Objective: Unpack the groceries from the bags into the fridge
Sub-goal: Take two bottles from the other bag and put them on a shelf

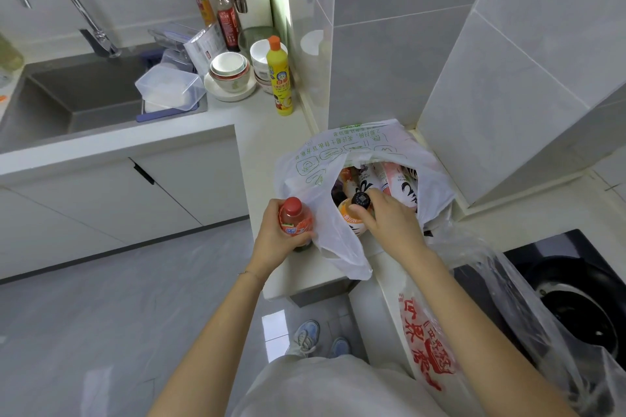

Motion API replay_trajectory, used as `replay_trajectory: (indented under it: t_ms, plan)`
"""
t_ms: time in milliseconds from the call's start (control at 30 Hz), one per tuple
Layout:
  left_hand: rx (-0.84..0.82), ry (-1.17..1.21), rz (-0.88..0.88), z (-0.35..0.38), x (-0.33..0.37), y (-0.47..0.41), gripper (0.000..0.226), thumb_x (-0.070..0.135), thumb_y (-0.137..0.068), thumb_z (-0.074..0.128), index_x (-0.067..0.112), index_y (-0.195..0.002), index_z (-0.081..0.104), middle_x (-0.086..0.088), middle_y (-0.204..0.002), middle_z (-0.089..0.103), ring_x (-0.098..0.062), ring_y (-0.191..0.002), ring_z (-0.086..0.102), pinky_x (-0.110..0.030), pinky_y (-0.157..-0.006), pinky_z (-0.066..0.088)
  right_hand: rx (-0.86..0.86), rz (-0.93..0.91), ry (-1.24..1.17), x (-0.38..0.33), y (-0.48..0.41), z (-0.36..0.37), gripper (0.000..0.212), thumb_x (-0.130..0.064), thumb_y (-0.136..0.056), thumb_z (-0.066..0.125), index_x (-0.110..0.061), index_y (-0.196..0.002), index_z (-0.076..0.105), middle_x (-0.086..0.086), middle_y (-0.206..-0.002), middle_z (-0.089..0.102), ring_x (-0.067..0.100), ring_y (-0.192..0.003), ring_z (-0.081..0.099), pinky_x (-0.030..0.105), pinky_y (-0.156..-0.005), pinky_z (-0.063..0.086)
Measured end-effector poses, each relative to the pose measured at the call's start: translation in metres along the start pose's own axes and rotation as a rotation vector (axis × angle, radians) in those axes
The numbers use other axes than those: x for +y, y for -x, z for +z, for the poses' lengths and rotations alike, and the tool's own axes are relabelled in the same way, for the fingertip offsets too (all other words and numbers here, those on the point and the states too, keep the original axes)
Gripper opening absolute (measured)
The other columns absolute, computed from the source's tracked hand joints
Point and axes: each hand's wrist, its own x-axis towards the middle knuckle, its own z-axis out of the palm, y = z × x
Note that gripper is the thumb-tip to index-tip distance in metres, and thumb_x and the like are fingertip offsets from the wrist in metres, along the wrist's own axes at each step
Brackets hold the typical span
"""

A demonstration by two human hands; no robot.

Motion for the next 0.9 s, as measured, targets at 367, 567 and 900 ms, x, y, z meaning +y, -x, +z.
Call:
replay_trajectory:
  t_ms: [367, 567, 900]
  plan:
    - [0.028, 0.030, -0.009, 0.004, 0.004, 0.004, 0.065, 0.017, -0.063, 0.090, 0.031, -0.108, 0.045, 0.010, -0.110, 0.056, -0.006, -0.100, 0.059, -0.031, -0.087, 0.055, -0.054, 0.170, -0.516, -0.003, 0.002, 0.026, 0.037, -0.043, -0.090, 0.061, -0.021, -0.119, 0.055, -0.014, -0.105, 0.053, 0.006, -0.096, 0.051, 0.025, -0.081, 0.041]
    - [0.055, 0.036, -0.019, 0.007, 0.000, 0.011, 0.064, 0.017, -0.062, 0.090, 0.031, -0.106, 0.046, 0.005, -0.109, 0.057, -0.010, -0.099, 0.060, -0.028, -0.083, 0.053, -0.089, 0.290, -0.955, -0.006, 0.012, 0.055, 0.038, -0.020, -0.079, 0.078, -0.030, -0.107, 0.055, -0.006, -0.104, 0.063, 0.001, -0.094, 0.061, 0.026, -0.090, 0.048]
    - [0.051, 0.062, 0.005, 0.007, -0.008, 0.025, 0.066, 0.021, -0.064, 0.089, 0.040, -0.109, 0.044, 0.013, -0.113, 0.054, -0.002, -0.104, 0.057, -0.037, -0.092, 0.054, -0.156, 0.418, -1.049, 0.003, 0.023, 0.063, 0.074, -0.007, -0.070, 0.084, -0.031, -0.125, 0.042, -0.004, -0.126, 0.055, 0.008, -0.114, 0.056, 0.017, -0.088, 0.045]
